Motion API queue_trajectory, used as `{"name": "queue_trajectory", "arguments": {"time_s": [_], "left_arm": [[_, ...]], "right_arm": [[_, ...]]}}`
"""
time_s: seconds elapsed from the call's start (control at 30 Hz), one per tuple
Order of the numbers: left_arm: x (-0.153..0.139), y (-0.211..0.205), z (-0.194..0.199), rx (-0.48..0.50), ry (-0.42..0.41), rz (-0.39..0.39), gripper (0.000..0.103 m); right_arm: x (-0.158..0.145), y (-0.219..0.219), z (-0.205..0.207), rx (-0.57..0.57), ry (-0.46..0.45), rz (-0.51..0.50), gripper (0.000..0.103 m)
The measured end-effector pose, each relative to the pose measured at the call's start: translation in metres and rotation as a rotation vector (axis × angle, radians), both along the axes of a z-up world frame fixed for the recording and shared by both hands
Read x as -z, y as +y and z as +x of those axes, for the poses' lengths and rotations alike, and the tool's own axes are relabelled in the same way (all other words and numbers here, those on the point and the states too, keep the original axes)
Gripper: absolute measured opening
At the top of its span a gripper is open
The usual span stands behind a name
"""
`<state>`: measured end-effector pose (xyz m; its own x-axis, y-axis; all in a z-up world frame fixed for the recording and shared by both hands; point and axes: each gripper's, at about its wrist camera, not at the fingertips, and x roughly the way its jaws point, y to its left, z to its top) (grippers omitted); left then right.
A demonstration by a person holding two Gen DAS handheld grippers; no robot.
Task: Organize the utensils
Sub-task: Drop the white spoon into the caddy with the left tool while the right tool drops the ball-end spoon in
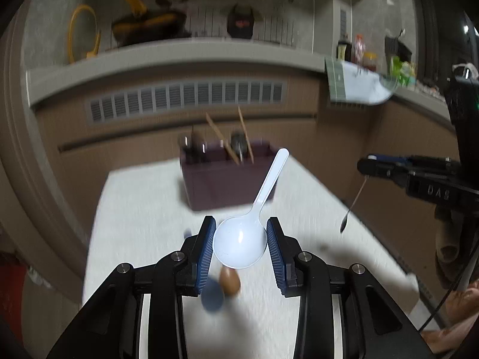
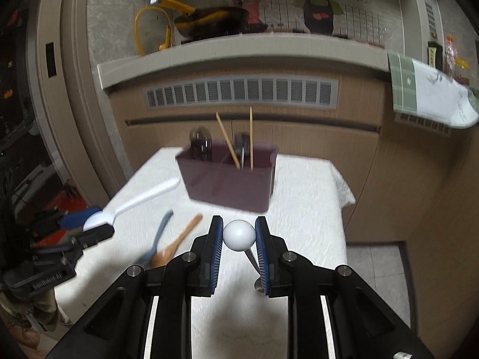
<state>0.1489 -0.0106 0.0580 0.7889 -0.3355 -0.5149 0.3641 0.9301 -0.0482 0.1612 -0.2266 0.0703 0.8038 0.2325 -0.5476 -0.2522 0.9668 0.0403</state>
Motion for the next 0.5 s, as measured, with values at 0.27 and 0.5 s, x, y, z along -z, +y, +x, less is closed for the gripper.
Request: {"name": "queue_trajectory", "arguments": {"time_s": [0.27,0.5], "left_arm": [[-0.080,0.000,0.079,-0.049,-0.228,-0.120,0.036],[-0.033,0.002,0.177,-0.065,-0.120,-0.199,0.036]], "right_arm": [[-0.105,0.006,0.056,-0.015,-0.195,-0.004,0.020],[-0.100,0.013,0.142,-0.019,-0.134,0.039,0.020]]}}
